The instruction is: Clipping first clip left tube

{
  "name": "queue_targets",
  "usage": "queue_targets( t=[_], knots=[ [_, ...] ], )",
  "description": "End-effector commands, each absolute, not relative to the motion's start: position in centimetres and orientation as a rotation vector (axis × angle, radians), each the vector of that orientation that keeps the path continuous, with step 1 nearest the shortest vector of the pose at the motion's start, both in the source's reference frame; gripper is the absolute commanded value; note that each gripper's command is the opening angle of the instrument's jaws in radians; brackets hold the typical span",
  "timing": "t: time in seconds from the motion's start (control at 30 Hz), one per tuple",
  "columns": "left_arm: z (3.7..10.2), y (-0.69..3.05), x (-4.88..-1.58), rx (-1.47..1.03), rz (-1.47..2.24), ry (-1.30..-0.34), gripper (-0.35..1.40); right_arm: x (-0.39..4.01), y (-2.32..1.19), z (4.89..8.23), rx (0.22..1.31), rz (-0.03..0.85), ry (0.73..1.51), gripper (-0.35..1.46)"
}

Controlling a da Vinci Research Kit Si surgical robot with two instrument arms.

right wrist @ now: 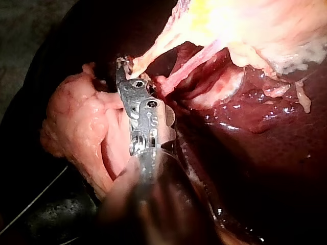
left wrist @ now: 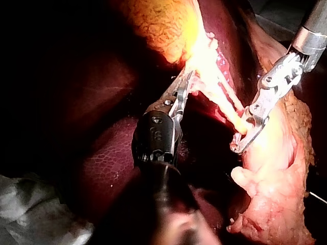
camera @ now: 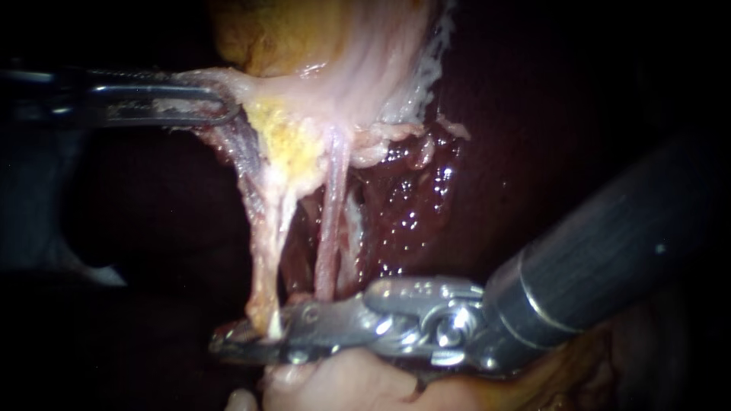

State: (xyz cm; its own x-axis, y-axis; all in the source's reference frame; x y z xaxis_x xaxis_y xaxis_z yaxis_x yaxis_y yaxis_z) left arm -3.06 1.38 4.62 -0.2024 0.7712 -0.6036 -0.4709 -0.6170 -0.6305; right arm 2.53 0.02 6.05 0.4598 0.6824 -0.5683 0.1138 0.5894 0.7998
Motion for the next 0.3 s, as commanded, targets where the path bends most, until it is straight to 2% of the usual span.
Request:
queue_targets(
  t=[0.03,0.3],
  knots=[
    [4.63,1.38,-3.06,-1.213,1.914,-0.394,-0.35,2.54,0.01,6.07,0.898,0.416,1.058,-0.35],
    [4.64,1.39,-3.06,-1.213,1.914,-0.394,-0.35,2.53,0.02,6.09,0.914,0.441,1.045,-0.35]
  ],
)
